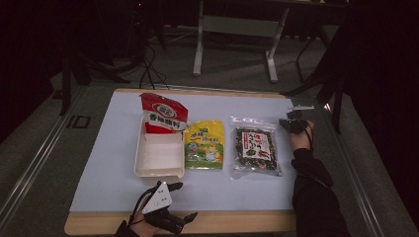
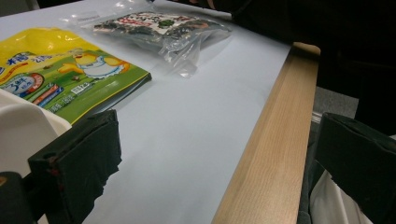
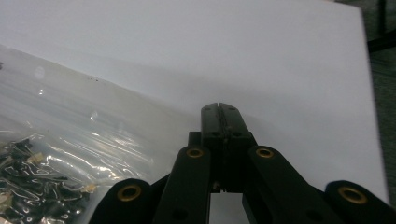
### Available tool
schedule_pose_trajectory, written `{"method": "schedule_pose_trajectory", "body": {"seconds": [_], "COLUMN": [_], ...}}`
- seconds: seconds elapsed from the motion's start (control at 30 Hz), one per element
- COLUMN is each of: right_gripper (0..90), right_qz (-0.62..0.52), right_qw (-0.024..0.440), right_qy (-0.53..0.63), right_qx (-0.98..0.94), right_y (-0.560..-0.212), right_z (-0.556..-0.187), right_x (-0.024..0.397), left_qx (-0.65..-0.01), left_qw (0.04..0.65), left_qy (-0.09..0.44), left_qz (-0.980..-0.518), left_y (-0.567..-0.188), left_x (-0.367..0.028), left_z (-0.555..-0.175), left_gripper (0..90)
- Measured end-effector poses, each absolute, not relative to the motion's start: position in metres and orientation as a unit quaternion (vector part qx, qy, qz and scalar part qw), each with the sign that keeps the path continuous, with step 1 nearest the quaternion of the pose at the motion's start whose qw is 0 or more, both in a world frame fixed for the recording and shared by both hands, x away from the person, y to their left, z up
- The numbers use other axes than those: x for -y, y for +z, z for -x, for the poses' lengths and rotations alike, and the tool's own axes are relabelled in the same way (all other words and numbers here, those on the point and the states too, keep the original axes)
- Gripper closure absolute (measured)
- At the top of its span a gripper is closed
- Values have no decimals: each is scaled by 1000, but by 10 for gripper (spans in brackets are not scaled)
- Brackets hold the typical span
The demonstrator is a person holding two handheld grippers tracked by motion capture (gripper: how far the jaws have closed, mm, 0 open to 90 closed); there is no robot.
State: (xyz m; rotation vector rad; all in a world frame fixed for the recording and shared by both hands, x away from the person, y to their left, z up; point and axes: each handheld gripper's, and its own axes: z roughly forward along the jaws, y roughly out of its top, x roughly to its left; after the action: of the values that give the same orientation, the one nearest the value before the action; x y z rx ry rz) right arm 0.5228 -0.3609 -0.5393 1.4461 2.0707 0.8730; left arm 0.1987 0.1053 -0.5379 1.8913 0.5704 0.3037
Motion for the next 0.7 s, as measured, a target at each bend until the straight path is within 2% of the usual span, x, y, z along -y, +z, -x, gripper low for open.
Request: {"method": "schedule_pose_trajectory", "body": {"seconds": [0.37, 0.7], "right_gripper": [900, 900], "right_qz": [-515, -468], "right_qw": [196, 193], "right_qy": [344, 345], "right_qx": [-761, -790], "right_y": [-541, -538], "right_z": [-517, -492], "right_x": [357, 341], "left_qx": [-238, -233], "left_qw": [541, 540], "left_qy": [130, 134], "left_qz": [-796, -797], "left_y": [-537, -535], "left_x": [-106, -105], "left_z": [-198, -197], "left_gripper": [22, 21]}}
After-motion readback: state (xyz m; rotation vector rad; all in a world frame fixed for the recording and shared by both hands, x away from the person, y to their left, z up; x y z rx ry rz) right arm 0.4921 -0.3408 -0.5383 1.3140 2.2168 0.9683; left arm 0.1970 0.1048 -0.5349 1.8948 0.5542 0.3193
